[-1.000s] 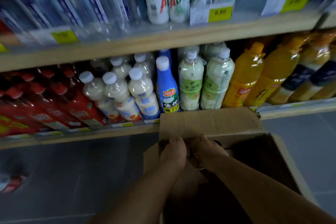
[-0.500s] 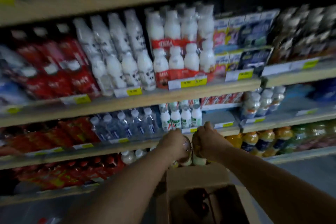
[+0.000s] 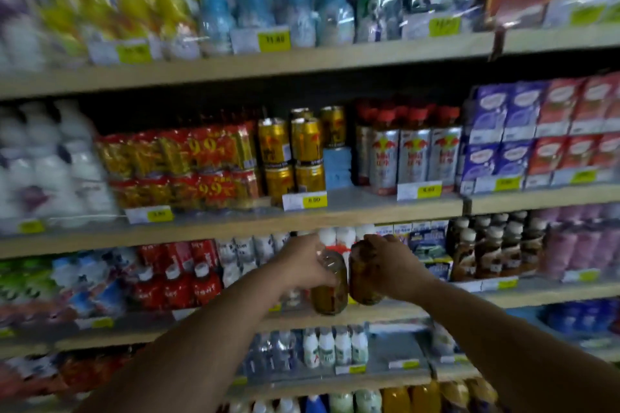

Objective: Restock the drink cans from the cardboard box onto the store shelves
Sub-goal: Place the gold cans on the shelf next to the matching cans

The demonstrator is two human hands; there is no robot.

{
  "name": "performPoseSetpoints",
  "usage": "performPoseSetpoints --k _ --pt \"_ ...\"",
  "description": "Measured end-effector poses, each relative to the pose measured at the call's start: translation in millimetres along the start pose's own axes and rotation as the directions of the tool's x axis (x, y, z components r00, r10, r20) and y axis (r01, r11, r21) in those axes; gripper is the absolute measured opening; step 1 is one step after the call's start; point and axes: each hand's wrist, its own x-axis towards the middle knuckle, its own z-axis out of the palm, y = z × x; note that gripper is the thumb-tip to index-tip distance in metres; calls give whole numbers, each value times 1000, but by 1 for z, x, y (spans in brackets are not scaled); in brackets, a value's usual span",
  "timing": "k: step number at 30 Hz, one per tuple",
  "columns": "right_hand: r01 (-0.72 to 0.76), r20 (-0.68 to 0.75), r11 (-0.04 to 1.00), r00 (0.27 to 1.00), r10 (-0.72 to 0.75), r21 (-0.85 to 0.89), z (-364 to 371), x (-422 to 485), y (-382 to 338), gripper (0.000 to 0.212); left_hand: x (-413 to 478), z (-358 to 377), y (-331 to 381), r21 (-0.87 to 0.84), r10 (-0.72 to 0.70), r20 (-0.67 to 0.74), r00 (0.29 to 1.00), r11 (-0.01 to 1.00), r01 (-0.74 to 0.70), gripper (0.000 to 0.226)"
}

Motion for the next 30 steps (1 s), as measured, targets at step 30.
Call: performPoseSetpoints --k 30 --pt "-115 -274 979 948 159 170 -73 166 -45 31 15 -168 -21 -133 105 -266 958 981 -144 63"
